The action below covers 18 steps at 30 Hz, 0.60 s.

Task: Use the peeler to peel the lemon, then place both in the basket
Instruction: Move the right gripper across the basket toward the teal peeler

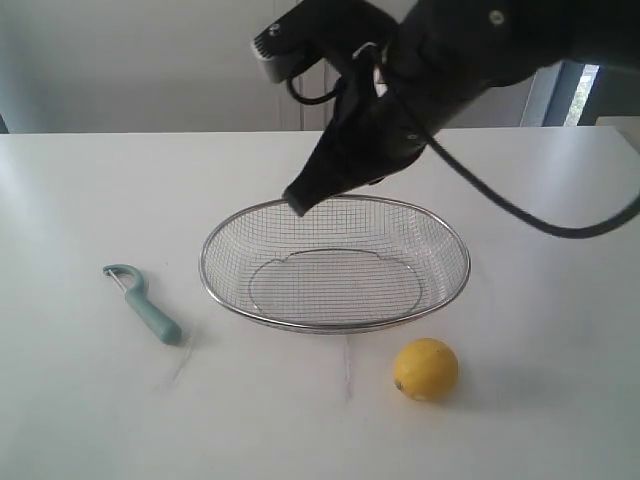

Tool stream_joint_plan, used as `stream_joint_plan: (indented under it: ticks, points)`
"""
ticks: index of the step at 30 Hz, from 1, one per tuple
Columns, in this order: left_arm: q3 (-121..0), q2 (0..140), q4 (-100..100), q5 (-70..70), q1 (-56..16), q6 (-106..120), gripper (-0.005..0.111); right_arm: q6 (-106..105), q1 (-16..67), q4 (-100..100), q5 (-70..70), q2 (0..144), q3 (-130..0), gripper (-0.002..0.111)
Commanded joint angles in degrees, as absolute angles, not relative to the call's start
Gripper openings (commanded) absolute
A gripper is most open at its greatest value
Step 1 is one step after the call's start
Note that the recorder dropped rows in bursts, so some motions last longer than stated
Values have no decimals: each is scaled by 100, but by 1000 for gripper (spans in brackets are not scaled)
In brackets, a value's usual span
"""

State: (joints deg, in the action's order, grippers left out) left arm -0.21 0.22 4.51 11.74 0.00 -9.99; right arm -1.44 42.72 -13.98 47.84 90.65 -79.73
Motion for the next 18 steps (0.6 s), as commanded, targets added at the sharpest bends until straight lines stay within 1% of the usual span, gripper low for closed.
stream_joint_plan:
  ticks: [1, 5, 9, 11, 13, 18]
  points:
    - [0, 0, 436, 1166, -7, -1021, 0, -331, 4832, -1259, 5297, 9700, -8639, 0]
    - [0, 0, 436, 1166, -7, -1021, 0, -551, 5174, -1018, 5437, 10310, -9319, 0]
    - [0, 0, 436, 1166, -7, -1021, 0, -1585, 5176, 193, 5961, 11097, -10400, 0]
    - [0, 0, 436, 1166, -7, -1021, 0, -1764, 5132, 616, 6370, 11519, -11016, 0]
    - [0, 0, 436, 1166, -7, -1021, 0, -1777, 5132, 651, 6639, 11958, -11649, 0]
    - [0, 0, 436, 1166, -7, -1021, 0, -1777, 5132, 651, 6717, 12694, -12625, 0]
